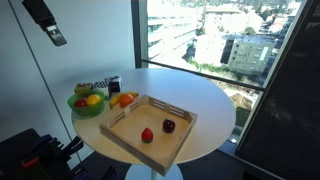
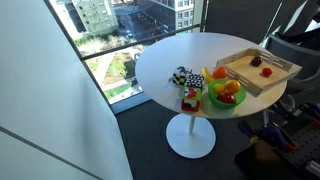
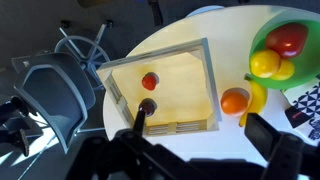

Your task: Put the strawberry into the green bowl

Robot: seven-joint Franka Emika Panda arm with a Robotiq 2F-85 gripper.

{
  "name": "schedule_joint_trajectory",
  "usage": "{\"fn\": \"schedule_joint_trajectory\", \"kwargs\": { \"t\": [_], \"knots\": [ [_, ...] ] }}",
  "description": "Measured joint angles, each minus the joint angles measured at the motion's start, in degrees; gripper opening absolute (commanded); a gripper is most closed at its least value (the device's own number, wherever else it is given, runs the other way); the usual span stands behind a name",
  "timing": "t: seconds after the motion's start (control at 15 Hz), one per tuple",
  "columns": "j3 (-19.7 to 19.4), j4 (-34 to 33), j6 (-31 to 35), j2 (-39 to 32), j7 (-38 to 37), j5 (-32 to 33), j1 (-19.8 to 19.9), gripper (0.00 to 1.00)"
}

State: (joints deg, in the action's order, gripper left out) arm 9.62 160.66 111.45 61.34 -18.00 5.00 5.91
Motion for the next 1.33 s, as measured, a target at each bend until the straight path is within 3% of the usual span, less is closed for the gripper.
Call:
{"fn": "schedule_joint_trajectory", "kwargs": {
  "t": [0.93,1.33],
  "knots": [
    [-0.1,-0.4,0.0,-0.3,0.0,0.0,0.0,1.00],
    [-2.1,-2.2,0.8,-2.9,0.0,0.0,0.1,1.00]
  ]
}}
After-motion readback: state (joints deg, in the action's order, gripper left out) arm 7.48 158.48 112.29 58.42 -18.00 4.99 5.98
